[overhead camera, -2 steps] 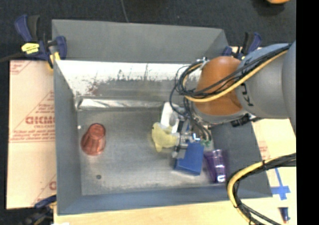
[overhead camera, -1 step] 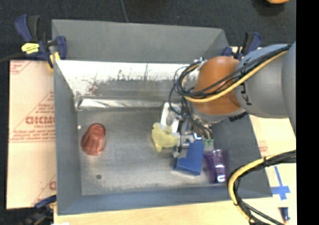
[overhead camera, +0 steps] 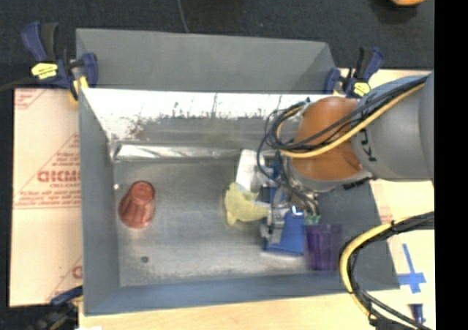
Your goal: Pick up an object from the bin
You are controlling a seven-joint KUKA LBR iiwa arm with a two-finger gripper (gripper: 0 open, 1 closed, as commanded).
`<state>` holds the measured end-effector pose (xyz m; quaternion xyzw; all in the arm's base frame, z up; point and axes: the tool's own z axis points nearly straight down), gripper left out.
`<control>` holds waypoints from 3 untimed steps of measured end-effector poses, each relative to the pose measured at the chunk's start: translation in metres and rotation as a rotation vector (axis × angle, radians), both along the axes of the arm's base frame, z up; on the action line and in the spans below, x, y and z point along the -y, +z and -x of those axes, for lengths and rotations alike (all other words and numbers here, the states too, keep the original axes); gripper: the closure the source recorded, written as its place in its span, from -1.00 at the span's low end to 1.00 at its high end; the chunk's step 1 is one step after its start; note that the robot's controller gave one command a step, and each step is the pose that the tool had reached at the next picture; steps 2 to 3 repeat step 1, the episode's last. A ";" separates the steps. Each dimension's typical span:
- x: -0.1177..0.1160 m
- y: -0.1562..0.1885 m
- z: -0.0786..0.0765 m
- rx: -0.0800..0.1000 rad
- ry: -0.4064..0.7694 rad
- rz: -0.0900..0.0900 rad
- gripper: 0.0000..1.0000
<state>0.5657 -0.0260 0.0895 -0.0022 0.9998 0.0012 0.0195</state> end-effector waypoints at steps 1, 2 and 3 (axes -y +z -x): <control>0.002 -0.002 0.002 -0.006 -0.002 0.001 1.00; 0.002 -0.002 0.002 -0.006 -0.002 0.001 1.00; 0.002 -0.002 0.002 -0.006 -0.002 0.001 1.00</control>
Offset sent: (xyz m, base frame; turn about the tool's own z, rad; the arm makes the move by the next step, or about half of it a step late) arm 0.0000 0.0000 0.0000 0.0000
